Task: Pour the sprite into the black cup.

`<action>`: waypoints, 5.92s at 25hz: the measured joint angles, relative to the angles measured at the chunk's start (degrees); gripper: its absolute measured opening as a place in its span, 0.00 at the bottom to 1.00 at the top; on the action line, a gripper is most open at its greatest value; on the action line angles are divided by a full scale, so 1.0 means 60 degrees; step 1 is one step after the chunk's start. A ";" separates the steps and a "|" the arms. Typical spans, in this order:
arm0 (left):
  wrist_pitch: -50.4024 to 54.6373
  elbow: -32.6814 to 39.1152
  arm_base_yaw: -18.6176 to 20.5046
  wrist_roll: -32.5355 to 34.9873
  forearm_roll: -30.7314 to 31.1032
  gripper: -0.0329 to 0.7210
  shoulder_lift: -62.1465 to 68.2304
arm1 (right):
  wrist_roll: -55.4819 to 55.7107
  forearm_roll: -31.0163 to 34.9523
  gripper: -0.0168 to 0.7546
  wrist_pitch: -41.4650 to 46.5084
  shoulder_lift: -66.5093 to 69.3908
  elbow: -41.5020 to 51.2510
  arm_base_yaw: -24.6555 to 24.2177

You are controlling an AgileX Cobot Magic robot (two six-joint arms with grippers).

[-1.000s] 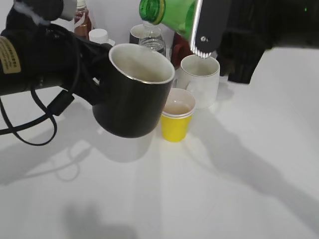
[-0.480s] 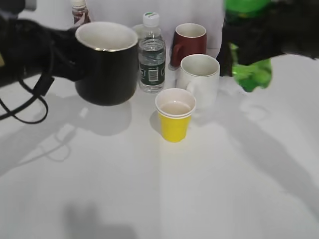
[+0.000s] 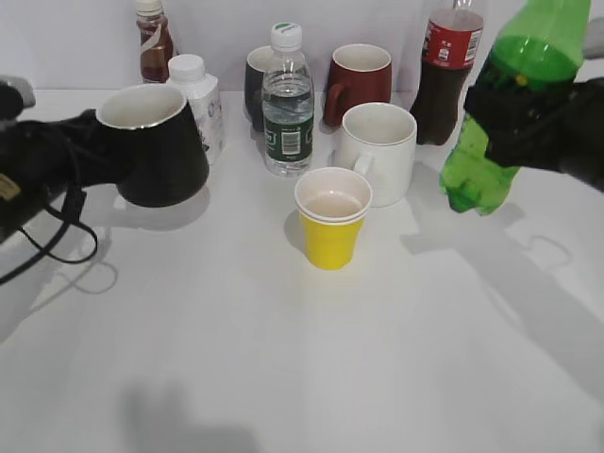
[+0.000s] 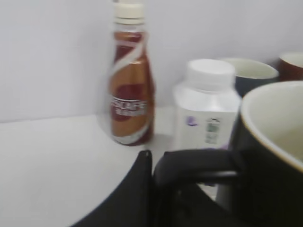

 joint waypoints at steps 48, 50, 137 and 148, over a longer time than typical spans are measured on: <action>-0.1357 0.2899 0.0012 -0.0145 0.0386 0.39 -0.0956 | -0.1349 0.0834 0.54 -0.0631 0.1644 0.0091 0.0000; -0.1357 0.2979 0.0012 -0.0145 0.0429 0.39 -0.1246 | -0.1465 0.0863 0.54 -0.1251 0.2023 0.0223 0.0000; 2.0408 0.0291 0.0293 -0.0120 0.0431 0.49 -1.7188 | -0.2367 0.2609 0.69 1.7441 -1.3627 -0.0186 -0.0082; 2.0408 0.0291 0.1877 -0.0117 0.0431 0.36 -1.7188 | -0.2367 0.2609 0.67 1.7417 -1.3627 -0.0186 -0.1696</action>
